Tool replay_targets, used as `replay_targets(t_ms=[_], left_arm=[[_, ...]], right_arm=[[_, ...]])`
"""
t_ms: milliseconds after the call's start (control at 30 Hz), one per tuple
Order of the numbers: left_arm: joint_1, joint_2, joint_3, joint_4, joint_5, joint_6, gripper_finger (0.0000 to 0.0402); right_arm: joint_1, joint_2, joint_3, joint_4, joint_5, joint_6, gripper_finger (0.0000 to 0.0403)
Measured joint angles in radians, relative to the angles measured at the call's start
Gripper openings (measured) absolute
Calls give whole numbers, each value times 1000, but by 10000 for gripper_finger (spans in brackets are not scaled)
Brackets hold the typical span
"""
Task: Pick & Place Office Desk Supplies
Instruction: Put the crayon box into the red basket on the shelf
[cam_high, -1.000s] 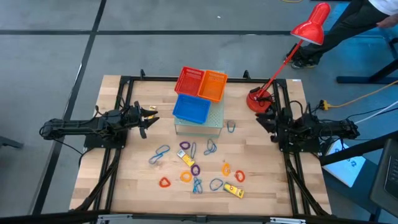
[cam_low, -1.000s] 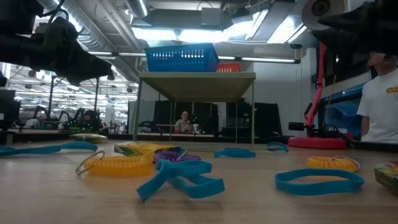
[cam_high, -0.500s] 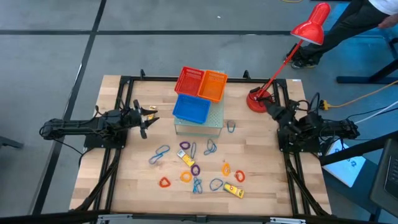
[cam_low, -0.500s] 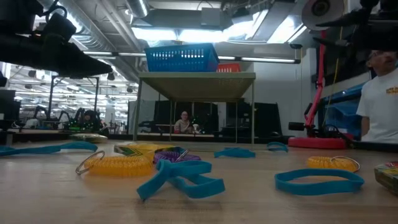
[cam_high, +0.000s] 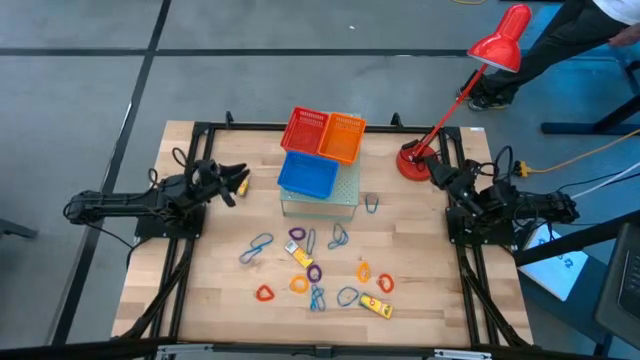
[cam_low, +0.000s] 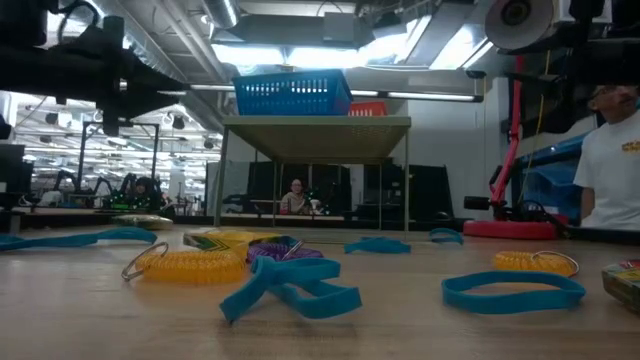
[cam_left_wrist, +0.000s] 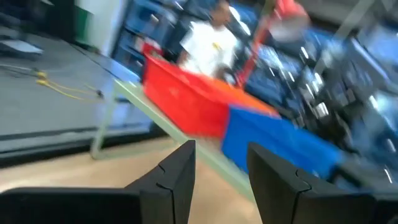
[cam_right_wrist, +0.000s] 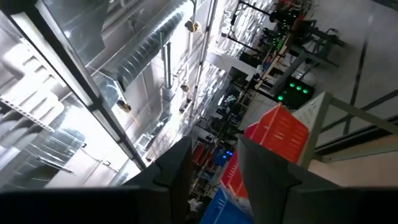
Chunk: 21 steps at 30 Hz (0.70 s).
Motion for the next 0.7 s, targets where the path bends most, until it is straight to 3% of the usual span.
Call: replay_targets(t_ms=[167, 433, 600, 700], left_arm=[[1, 0, 0, 5, -123, -87, 139], [0, 6, 1, 22, -166, -87, 139], [10, 6, 1, 20, -273, -254, 139], [36, 6, 1, 47, -246, -371, 139]], right_arm=[[0, 13, 0, 0, 7, -6, 132], [0, 14, 0, 0, 7, -33, 132], [0, 14, 0, 38, 4, -37, 132], [0, 14, 0, 140, -38, -70, 132]])
